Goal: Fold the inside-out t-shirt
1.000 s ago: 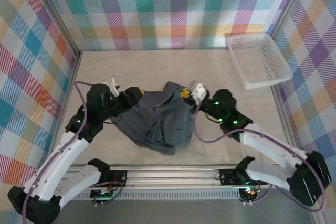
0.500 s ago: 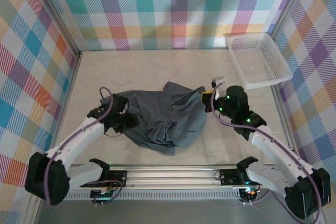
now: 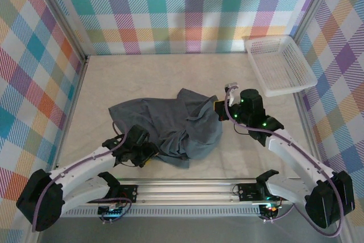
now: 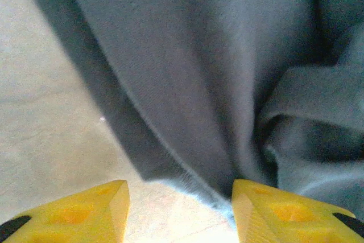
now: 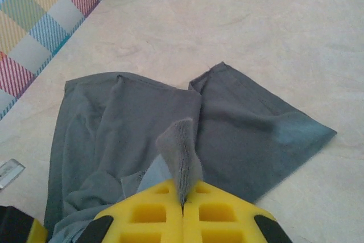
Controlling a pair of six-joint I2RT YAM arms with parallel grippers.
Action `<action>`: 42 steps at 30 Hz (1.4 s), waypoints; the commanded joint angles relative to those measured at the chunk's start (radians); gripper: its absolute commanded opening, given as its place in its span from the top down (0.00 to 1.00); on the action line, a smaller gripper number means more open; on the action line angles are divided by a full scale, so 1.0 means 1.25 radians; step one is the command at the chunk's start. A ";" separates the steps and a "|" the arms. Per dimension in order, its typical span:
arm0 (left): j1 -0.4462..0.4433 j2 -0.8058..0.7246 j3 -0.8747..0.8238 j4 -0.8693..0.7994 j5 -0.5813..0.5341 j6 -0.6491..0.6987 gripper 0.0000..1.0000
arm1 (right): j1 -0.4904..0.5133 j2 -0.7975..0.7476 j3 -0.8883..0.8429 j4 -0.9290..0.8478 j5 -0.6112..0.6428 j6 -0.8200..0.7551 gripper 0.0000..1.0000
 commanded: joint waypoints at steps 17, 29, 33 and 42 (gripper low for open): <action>0.005 0.028 -0.032 0.131 -0.042 -0.071 0.88 | -0.005 -0.032 -0.003 0.004 -0.021 0.020 1.00; 0.531 -0.100 0.531 -0.297 0.076 0.373 1.00 | -0.067 -0.089 0.475 -0.237 0.360 0.014 1.00; 0.545 -0.086 0.710 -0.305 0.122 0.427 1.00 | -0.067 -0.118 0.592 -0.229 0.322 -0.068 1.00; 0.545 -0.010 1.051 -0.293 0.164 0.395 1.00 | -0.067 -0.128 0.750 -0.160 0.302 -0.132 1.00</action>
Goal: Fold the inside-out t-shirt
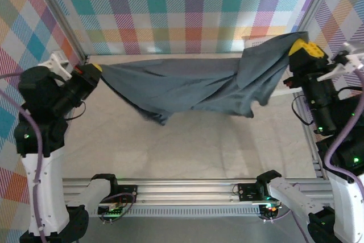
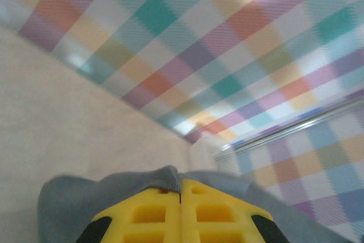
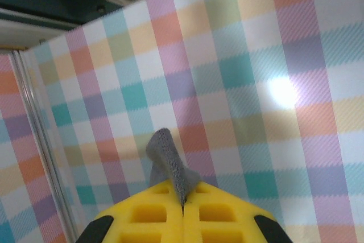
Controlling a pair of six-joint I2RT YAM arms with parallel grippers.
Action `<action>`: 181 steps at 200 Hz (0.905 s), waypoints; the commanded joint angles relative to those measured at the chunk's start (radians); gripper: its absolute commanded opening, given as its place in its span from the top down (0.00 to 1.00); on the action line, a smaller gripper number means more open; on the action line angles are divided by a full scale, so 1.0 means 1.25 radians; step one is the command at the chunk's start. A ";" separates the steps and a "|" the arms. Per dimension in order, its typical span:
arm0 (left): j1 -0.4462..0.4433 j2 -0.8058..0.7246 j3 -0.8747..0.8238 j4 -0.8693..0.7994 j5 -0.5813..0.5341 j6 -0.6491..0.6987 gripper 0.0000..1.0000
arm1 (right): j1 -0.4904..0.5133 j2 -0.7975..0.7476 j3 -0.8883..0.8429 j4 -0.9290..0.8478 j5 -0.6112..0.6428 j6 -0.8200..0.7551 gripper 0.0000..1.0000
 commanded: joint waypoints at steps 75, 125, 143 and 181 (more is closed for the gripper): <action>-0.009 0.319 -0.309 0.301 0.131 0.020 1.00 | -0.086 0.263 -0.086 -0.078 0.117 -0.041 1.00; -0.010 0.479 -0.398 0.317 0.031 0.100 0.77 | -0.209 0.374 -0.215 -0.068 -0.037 0.041 1.00; -0.019 0.441 -0.426 0.326 0.053 0.084 0.63 | -0.209 0.385 -0.240 -0.068 -0.119 0.050 1.00; -0.176 0.292 -0.551 0.209 -0.028 -0.001 0.63 | -0.207 0.357 -0.298 -0.066 -0.156 0.089 1.00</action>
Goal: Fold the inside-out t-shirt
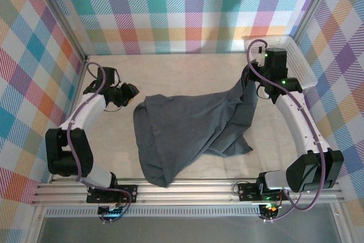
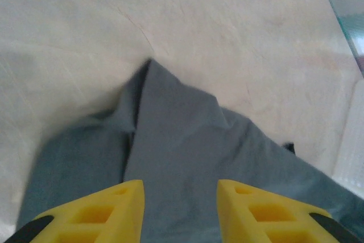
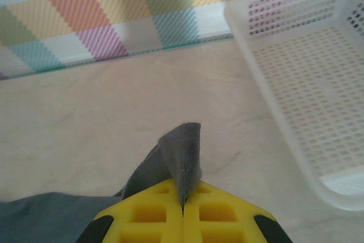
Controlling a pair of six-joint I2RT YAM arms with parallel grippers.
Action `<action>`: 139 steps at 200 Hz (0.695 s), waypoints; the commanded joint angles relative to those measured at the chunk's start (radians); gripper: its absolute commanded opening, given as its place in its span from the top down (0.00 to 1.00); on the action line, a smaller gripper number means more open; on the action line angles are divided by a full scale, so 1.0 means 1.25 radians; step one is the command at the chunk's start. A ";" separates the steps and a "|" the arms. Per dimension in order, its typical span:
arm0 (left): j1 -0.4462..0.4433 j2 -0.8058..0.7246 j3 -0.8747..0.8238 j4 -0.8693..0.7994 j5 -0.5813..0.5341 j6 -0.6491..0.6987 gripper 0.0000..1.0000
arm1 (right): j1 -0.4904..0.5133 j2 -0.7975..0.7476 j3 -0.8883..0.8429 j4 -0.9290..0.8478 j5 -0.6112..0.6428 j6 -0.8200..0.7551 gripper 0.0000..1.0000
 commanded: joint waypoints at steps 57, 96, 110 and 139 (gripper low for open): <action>-0.226 -0.201 -0.371 0.080 -0.128 -0.186 0.62 | 0.002 -0.088 -0.109 0.048 -0.130 0.077 1.00; -0.226 -0.075 -0.378 0.282 -0.048 -0.185 0.63 | 0.003 -0.088 -0.106 0.037 -0.149 0.058 1.00; -0.226 -0.037 -0.367 0.308 -0.044 -0.187 0.66 | 0.003 -0.090 -0.100 0.027 -0.149 0.049 1.00; -0.225 -0.007 -0.359 0.310 -0.064 -0.179 0.71 | 0.002 -0.105 -0.106 0.023 -0.143 0.038 1.00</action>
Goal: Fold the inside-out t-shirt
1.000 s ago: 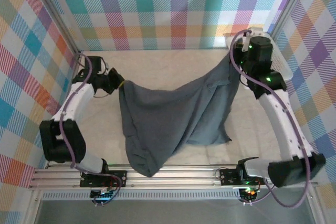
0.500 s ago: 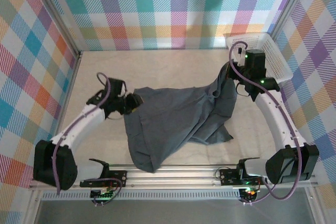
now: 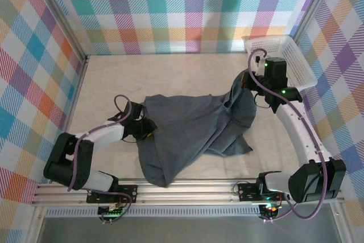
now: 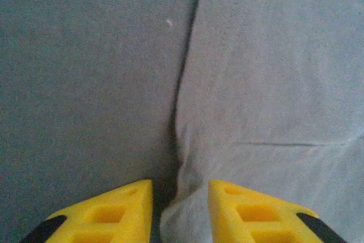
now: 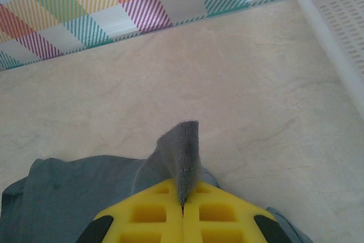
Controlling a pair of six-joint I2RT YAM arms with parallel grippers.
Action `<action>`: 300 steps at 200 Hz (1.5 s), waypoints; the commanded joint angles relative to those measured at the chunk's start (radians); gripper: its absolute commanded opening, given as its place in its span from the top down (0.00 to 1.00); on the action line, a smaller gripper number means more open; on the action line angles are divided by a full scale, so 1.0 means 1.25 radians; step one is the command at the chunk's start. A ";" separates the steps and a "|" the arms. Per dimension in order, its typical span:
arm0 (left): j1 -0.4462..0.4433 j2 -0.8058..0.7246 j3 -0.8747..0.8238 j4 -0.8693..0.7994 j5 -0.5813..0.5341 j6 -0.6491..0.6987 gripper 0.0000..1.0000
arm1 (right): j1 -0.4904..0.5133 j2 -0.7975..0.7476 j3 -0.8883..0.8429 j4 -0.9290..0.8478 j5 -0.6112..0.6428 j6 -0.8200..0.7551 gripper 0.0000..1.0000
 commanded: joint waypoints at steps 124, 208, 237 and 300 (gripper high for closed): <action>-0.001 0.058 0.067 0.022 -0.040 0.037 0.70 | 0.003 -0.036 0.001 0.009 -0.022 -0.016 1.00; 0.007 0.036 0.081 0.030 -0.036 0.013 1.00 | 0.003 -0.038 0.023 -0.002 -0.019 -0.009 1.00; 0.070 -0.106 0.285 -0.119 -0.015 0.053 1.00 | 0.002 -0.044 0.166 0.011 0.024 0.042 1.00; 0.150 -0.196 1.097 -0.522 -0.119 0.239 1.00 | 0.003 -0.066 0.517 0.193 0.223 -0.078 1.00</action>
